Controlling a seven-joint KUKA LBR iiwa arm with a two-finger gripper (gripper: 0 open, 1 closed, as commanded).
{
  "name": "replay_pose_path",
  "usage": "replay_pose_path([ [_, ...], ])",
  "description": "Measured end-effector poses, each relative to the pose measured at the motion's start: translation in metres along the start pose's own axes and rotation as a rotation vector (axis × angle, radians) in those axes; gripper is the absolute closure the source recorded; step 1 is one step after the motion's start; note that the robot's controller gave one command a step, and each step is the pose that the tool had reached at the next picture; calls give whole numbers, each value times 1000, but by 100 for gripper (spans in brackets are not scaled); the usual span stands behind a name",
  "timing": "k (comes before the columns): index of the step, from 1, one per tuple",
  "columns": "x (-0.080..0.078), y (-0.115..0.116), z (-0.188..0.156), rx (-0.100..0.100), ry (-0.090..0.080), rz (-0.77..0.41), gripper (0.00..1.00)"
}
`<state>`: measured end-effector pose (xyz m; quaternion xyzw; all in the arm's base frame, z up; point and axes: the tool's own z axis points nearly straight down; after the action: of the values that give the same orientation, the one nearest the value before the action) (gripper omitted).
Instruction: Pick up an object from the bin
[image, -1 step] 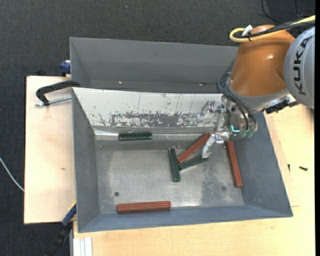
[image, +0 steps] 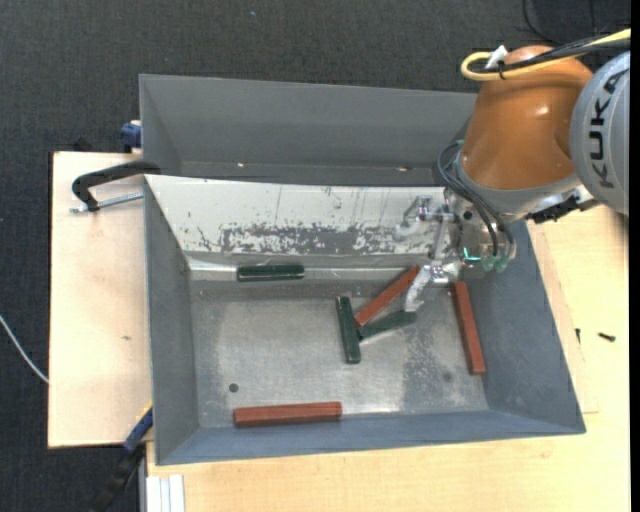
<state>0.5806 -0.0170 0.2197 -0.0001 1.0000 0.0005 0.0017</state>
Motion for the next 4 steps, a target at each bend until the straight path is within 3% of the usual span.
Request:
replay_pose_path([
  [1,6,13,55,0,-4,51,0],
  [2,18,-6,104,-2,2,-15,0],
  [3,9,-8,142,-1,-2,8,100],
  [4,9,-8,142,-1,-2,8,100],
])
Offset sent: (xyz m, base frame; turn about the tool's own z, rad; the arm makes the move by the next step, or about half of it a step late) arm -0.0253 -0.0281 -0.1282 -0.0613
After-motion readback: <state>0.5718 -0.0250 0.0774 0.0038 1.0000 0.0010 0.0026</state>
